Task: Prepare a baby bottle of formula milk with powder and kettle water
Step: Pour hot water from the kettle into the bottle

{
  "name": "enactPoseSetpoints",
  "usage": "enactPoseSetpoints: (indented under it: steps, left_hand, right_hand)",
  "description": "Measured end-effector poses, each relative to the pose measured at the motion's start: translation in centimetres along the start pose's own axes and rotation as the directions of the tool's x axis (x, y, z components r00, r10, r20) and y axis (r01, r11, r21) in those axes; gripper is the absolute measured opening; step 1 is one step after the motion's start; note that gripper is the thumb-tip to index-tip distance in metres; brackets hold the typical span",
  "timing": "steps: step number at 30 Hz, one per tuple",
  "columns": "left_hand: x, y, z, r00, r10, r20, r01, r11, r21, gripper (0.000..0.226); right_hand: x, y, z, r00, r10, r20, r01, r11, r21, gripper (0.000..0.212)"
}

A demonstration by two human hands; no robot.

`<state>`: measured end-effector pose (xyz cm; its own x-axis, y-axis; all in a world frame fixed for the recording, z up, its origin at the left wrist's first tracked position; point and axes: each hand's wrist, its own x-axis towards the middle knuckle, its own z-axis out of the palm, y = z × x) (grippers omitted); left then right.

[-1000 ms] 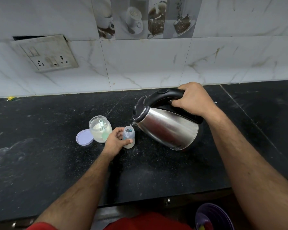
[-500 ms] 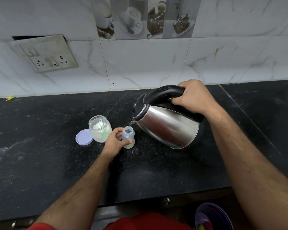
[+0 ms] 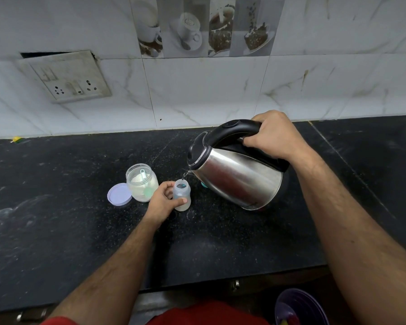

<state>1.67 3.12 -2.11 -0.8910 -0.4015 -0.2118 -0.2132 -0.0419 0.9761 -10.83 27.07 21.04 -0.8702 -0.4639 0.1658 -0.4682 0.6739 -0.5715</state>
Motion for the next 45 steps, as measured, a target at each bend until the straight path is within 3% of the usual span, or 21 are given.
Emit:
enactPoseSetpoints:
  steps: [45]
  left_hand:
    - [0.22,-0.25,-0.05,1.0,0.0,0.003,0.0,1.0,0.016,0.054]
  right_hand:
    - [-0.06,-0.18,-0.14,1.0,-0.003,0.01,0.003,1.0,-0.027,0.013]
